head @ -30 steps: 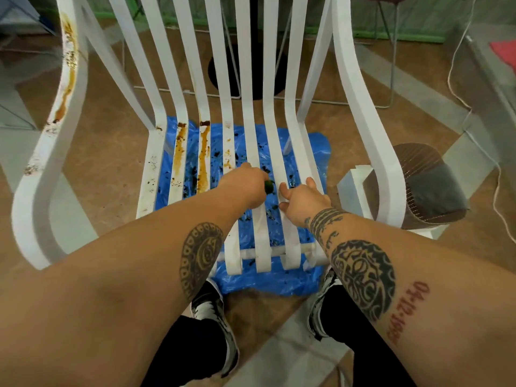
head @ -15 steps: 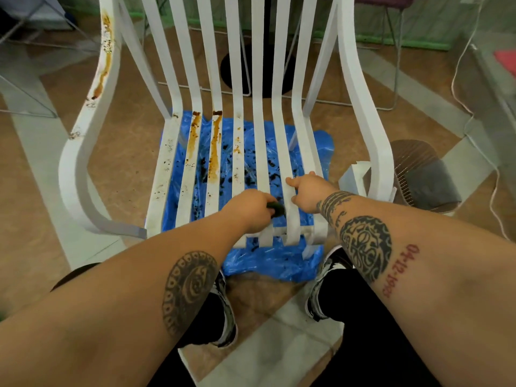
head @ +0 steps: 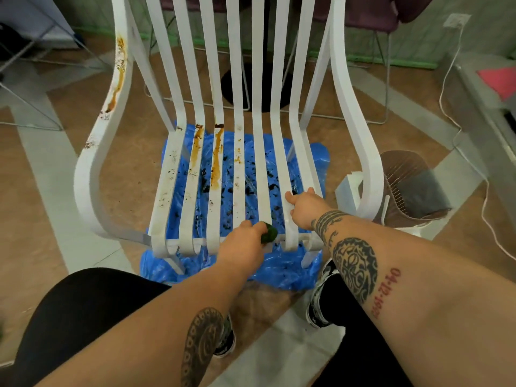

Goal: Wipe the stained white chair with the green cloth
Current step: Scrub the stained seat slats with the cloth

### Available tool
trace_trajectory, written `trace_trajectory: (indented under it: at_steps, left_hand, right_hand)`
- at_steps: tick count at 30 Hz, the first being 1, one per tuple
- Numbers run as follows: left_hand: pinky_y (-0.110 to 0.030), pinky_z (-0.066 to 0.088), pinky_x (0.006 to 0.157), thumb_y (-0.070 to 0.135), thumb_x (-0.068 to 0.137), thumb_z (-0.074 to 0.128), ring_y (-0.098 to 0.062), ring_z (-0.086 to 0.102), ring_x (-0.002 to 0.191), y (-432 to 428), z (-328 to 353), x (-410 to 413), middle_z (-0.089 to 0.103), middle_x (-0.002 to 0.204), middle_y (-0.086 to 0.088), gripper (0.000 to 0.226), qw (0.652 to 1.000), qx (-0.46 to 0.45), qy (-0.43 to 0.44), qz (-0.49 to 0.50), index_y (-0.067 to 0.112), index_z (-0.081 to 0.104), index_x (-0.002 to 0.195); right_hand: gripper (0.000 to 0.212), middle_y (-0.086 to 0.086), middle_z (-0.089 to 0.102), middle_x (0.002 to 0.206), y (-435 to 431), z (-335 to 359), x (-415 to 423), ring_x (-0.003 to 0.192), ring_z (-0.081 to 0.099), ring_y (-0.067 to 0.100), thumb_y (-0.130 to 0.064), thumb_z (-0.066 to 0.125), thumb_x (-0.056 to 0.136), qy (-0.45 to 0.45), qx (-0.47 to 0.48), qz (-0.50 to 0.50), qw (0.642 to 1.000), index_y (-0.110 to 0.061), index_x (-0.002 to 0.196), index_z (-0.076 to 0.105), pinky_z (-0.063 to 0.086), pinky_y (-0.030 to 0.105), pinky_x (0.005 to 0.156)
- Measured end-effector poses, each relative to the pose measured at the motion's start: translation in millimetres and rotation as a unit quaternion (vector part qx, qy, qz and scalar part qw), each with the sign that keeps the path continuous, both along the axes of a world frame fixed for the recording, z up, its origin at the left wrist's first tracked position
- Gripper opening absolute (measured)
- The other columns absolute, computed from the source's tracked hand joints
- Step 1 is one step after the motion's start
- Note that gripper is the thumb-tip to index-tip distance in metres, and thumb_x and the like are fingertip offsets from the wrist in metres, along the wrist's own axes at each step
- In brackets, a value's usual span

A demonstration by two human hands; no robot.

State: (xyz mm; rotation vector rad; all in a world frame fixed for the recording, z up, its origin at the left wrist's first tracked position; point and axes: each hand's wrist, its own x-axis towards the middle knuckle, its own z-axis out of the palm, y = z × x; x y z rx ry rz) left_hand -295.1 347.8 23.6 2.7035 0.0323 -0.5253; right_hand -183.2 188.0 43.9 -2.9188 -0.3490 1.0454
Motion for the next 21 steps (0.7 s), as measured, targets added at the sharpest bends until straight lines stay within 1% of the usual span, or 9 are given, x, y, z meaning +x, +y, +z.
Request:
trace_trajectory:
  at_steps: [5,8,9,11,15,17,18,19,21]
  left_hand:
    - [-0.047,0.052,0.095,0.021,0.100,0.058,-0.031,0.060,0.114,3.6,-30.6,-44.2,0.057,0.128,-0.008,0.038,0.996,0.000,0.089,-0.007,0.027,0.053,0.138]
    - [-0.046,0.052,0.096,0.028,0.102,0.056,-0.030,0.061,0.114,6.5,-32.2,-46.3,0.060,0.129,-0.009,0.038,0.996,-0.006,0.090,0.010,0.026,0.053,0.139]
    - [-0.045,0.053,0.096,0.030,0.102,0.055,-0.029,0.062,0.113,7.3,-27.7,-43.1,0.063,0.127,-0.008,0.035,0.996,-0.019,0.081,0.021,0.026,0.056,0.137]
    - [-0.040,0.055,0.091,0.033,0.101,0.055,-0.026,0.065,0.107,10.2,-13.1,-36.5,0.068,0.120,-0.005,0.030,0.995,-0.058,0.065,0.052,0.026,0.062,0.129]
    - [-0.032,0.050,0.075,0.038,0.102,0.053,-0.018,0.064,0.090,15.9,25.7,-18.9,0.070,0.104,-0.001,0.019,0.976,-0.163,0.024,0.144,0.027,0.064,0.112]
    - [-0.032,0.047,0.070,0.034,0.103,0.053,-0.015,0.062,0.084,17.7,47.7,-8.8,0.068,0.096,-0.001,0.016,0.948,-0.242,-0.016,0.207,0.022,0.063,0.104]
    - [-0.034,0.050,0.072,0.030,0.104,0.052,-0.015,0.063,0.084,18.4,58.9,-4.4,0.068,0.095,-0.002,0.015,0.924,-0.297,-0.027,0.238,0.020,0.063,0.103]
    - [-0.037,0.055,0.077,0.026,0.104,0.052,-0.017,0.065,0.087,19.3,70.4,-0.4,0.069,0.096,-0.003,0.013,0.896,-0.354,-0.032,0.267,0.020,0.063,0.105]
    - [-0.044,0.060,0.080,0.018,0.104,0.054,-0.025,0.070,0.094,22.8,93.5,3.8,0.071,0.104,-0.006,0.009,0.843,-0.445,-0.026,0.302,0.021,0.061,0.108]
  right_hand:
    - [0.068,0.022,0.028,0.162,-0.2,8.7,-9.8,0.155,0.015,0.034,-0.004,0.040,0.103,0.012,0.024,-0.002,1.000,-0.023,0.163,0.013,0.049,0.041,0.096]
    - [0.062,0.021,0.012,0.167,-5.5,17.4,-17.2,0.145,0.038,0.033,-0.010,0.037,0.105,0.022,0.059,-0.032,0.997,-0.026,0.162,0.018,0.047,0.034,0.095]
    - [0.059,0.018,0.013,0.168,-7.6,18.5,-19.6,0.142,0.043,0.032,-0.013,0.038,0.106,0.016,0.073,-0.043,0.996,-0.026,0.162,0.023,0.046,0.034,0.099]
    - [0.053,0.012,0.031,0.164,-9.8,20.6,-24.9,0.137,0.048,0.029,-0.020,0.042,0.106,-0.002,0.114,-0.066,0.991,-0.022,0.158,0.034,0.044,0.034,0.107]
    - [0.040,0.007,0.058,0.143,0.4,41.3,-34.4,0.121,0.059,0.025,-0.030,0.045,0.107,-0.018,0.215,-0.142,0.966,-0.017,0.143,0.056,0.049,0.035,0.104]
    - [0.044,0.009,0.068,0.117,10.7,57.8,-40.3,0.101,0.062,0.021,-0.041,0.042,0.108,-0.005,0.267,-0.165,0.950,-0.011,0.131,0.064,0.050,0.038,0.099]
    - [0.051,0.011,0.069,0.110,15.7,66.5,-43.8,0.095,0.061,0.020,-0.047,0.039,0.107,0.005,0.288,-0.178,0.941,-0.008,0.126,0.066,0.050,0.037,0.094]
    - [0.057,0.011,0.069,0.111,20.4,75.5,-47.7,0.095,0.061,0.019,-0.053,0.037,0.106,0.017,0.309,-0.196,0.931,-0.007,0.122,0.067,0.049,0.036,0.090]
    - [0.054,0.005,0.071,0.114,28.3,89.5,-55.0,0.103,0.066,0.020,-0.057,0.041,0.103,0.033,0.372,-0.228,0.899,-0.013,0.118,0.070,0.053,0.037,0.089]
